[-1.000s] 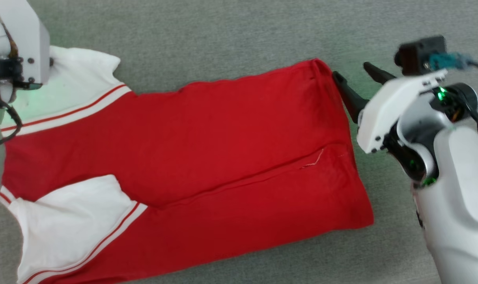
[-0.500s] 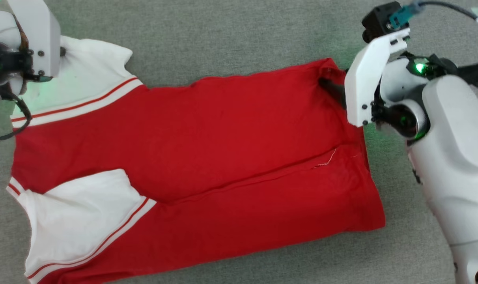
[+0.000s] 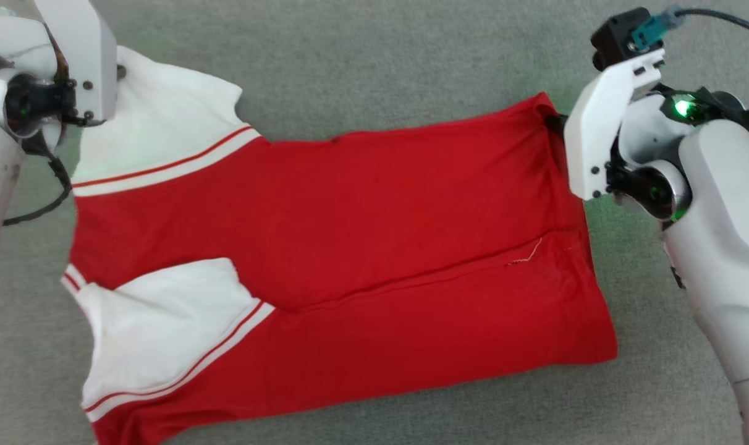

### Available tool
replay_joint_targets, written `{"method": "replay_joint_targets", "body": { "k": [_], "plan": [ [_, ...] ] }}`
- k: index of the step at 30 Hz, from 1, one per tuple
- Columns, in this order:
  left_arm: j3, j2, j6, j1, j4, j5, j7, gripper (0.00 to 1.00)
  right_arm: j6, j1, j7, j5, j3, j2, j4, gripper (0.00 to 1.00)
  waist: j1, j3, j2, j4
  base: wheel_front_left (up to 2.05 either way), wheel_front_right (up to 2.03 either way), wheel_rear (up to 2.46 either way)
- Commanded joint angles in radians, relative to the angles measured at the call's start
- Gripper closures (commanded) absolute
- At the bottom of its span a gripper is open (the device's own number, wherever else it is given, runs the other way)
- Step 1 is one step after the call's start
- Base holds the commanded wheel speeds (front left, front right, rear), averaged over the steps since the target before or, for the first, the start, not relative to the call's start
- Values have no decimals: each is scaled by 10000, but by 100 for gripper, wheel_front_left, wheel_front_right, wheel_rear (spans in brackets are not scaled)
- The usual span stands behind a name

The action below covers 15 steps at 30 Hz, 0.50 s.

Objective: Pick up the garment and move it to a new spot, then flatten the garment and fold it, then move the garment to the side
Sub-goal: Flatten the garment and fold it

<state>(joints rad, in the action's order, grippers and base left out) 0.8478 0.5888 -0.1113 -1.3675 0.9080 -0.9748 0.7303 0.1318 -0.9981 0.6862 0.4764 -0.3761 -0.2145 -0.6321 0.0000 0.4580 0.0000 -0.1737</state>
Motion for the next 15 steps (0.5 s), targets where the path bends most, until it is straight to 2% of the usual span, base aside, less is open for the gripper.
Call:
{"method": "replay_joint_targets", "body": {
  "k": [1,6,11,15],
  "plan": [
    [-8,25,-37,58,-55,-54,-43,100,-24,136,-119,43,-54,-151,89,100,0,-362,0,302,0,0,0],
    [-27,25,-113,230,-478,-275,-46,100,-23,564,-295,382,-362,-682,577,100,0,-927,0,664,0,0,0],
    [73,296,-122,686,-1254,-451,242,100,-23,1165,-91,704,-675,-1331,1369,100,0,-1433,0,964,0,0,0],
    [127,653,178,1289,-2349,-571,529,100,-23,1839,122,984,-719,-1863,2089,100,0,-1781,0,1178,0,0,0]
  ]
}}
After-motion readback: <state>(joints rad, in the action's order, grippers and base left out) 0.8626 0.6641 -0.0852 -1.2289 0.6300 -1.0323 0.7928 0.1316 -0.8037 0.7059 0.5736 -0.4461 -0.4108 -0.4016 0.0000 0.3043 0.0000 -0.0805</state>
